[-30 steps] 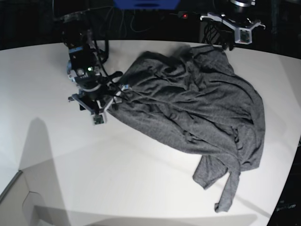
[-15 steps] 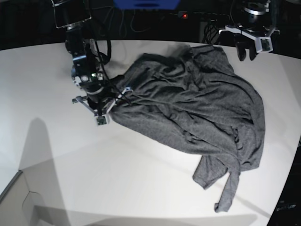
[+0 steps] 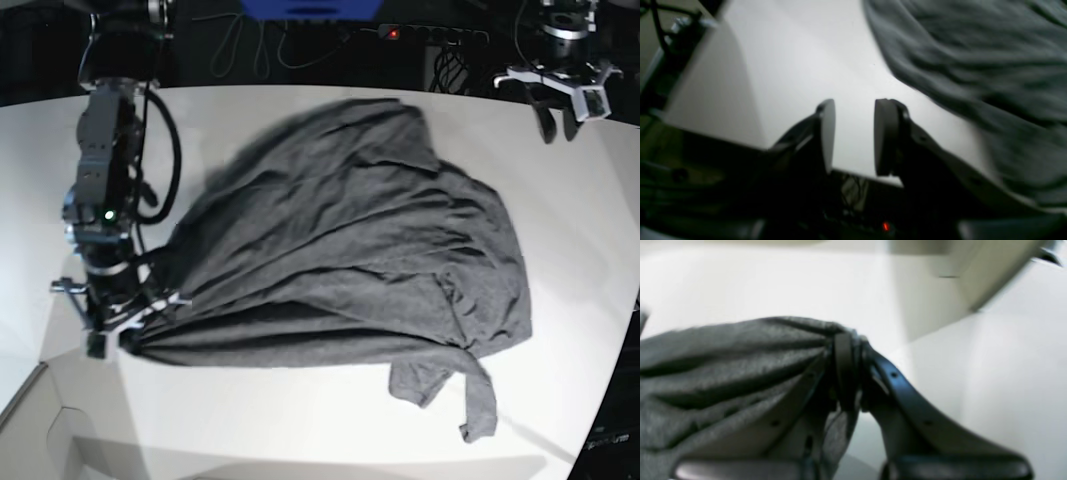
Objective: Layout the t-shirt on the table in an organized manner, then fold the t-shirt properly
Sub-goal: 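Grasp the opposite edge of the shirt with the left gripper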
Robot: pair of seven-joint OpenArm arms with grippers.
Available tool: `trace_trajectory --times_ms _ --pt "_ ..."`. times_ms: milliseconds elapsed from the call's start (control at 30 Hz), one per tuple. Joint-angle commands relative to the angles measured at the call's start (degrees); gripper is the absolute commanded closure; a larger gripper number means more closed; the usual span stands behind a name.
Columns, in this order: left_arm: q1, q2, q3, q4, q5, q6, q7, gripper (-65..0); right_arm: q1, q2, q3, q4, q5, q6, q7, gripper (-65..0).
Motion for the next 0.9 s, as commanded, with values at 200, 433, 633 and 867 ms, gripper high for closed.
trace_trajectory --times_ms 200,433,633,867 --pt "-7.81 -0.18 -1.35 1.47 0.01 0.19 -1.56 -19.5 7.66 0.13 5.6 -3.51 -0.19 -0.03 -2.07 0.0" --pt "-25.04 1.49 -0.73 -0.99 0.01 -0.16 13.21 -35.2 4.67 -0.22 5.07 -3.86 -0.1 -0.03 -1.89 0.0" --pt "-42.1 5.54 -0.47 -13.21 0.36 -0.25 21.65 -43.5 2.38 -0.84 5.07 -4.12 -0.19 -0.03 -1.89 0.0" --pt "-55.46 5.27 3.66 -36.24 0.54 -0.34 21.39 -43.5 0.98 -0.75 5.16 -4.65 -0.19 -0.03 -2.24 0.0"
